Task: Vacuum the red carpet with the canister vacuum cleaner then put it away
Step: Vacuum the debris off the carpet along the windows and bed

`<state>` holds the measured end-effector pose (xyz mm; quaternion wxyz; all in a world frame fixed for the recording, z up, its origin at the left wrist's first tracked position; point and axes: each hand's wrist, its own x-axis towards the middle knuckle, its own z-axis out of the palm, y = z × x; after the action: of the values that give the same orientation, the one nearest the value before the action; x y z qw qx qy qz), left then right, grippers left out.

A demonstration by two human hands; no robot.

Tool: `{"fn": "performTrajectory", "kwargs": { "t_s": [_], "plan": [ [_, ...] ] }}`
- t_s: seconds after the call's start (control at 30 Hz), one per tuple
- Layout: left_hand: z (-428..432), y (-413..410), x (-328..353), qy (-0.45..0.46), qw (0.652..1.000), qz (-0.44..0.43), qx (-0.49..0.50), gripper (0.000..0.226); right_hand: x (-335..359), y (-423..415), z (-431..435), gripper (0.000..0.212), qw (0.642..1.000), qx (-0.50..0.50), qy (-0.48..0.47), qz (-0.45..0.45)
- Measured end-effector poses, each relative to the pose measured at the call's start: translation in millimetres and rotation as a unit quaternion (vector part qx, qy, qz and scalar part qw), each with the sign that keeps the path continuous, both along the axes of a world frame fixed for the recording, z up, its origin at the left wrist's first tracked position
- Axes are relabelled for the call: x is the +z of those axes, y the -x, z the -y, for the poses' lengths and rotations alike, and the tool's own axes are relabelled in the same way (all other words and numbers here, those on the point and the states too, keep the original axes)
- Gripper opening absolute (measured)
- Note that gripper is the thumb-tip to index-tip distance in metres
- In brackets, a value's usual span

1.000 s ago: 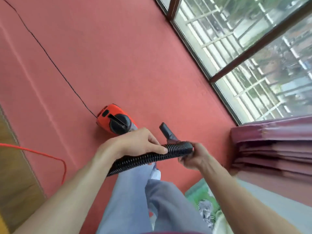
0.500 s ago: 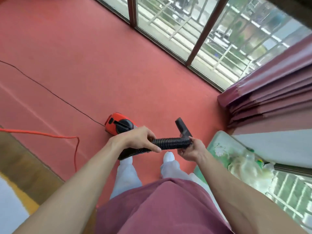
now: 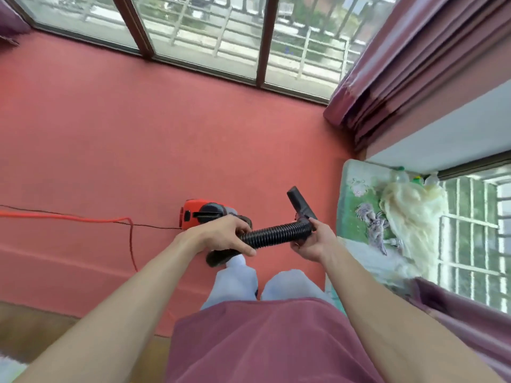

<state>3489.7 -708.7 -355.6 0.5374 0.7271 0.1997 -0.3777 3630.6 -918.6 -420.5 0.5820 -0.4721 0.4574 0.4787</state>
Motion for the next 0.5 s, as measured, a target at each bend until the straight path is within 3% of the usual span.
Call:
{"fn": "performTrajectory", "kwargs": {
  "t_s": [0.13,0.33,0.5],
  "plan": [
    [7,3,-5,0.002,0.999,-0.025,-0.040,0.034,-8,25,21,0.013,0.999,-0.042,-0.004,-0.016],
    [38,2,-13,-0.023,0.988,-0.050,-0.146,0.033,-9,74,72,0.035,0.988,-0.150,-0.017,-0.026],
    [71,1,-10,-0.055,0.975,-0.048,-0.208,0.036,-19,110,108,0.037,0.972,-0.232,-0.030,-0.028]
  ]
}}
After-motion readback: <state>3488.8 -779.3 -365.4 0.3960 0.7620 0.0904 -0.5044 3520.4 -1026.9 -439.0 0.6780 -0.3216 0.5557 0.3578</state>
